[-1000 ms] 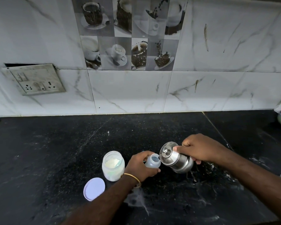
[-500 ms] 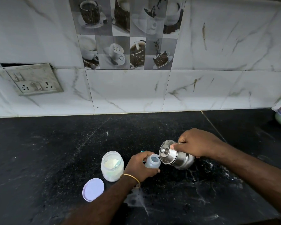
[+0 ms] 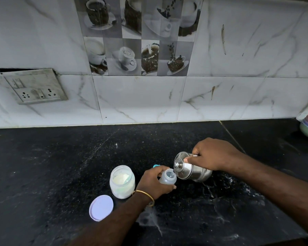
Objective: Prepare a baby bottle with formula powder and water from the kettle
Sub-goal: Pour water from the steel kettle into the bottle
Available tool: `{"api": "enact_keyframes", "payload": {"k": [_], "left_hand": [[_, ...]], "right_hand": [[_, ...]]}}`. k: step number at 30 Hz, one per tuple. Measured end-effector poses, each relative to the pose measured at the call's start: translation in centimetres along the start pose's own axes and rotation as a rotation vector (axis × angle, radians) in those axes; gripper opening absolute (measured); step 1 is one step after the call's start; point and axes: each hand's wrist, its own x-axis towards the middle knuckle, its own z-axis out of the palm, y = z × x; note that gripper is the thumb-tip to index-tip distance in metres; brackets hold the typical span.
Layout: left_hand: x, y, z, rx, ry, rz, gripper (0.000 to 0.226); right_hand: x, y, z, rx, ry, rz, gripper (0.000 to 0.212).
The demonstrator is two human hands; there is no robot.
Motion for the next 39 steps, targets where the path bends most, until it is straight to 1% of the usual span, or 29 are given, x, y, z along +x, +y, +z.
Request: {"api": "enact_keyframes", "payload": {"k": [8, 21, 34, 39], "left_hand": [[-0.2, 0.2, 0.2, 0.0, -0.008, -0.001, 0.047], [-0.6, 0.3, 0.3, 0.014, -0.032, -0.013, 0.051], [-0.7, 0.4, 0.3, 0.021, -0.032, -0.008, 0.051], [-0.7, 0.5, 0.1, 0.017, -0.033, -0.005, 0.049]], "right_hand": [[-0.2, -0.3, -0.2, -0.031, 0.017, -0.005, 0.053], [-0.5, -1.0, -0.4, -0.07, 0.047, -0.042, 0.046], [-0.4, -1.2, -0.4, -0.072, 0.071, -0.063, 0.049], [-0.2, -1.1, -0.1, -0.088, 0.081, -0.068, 0.045]]}}
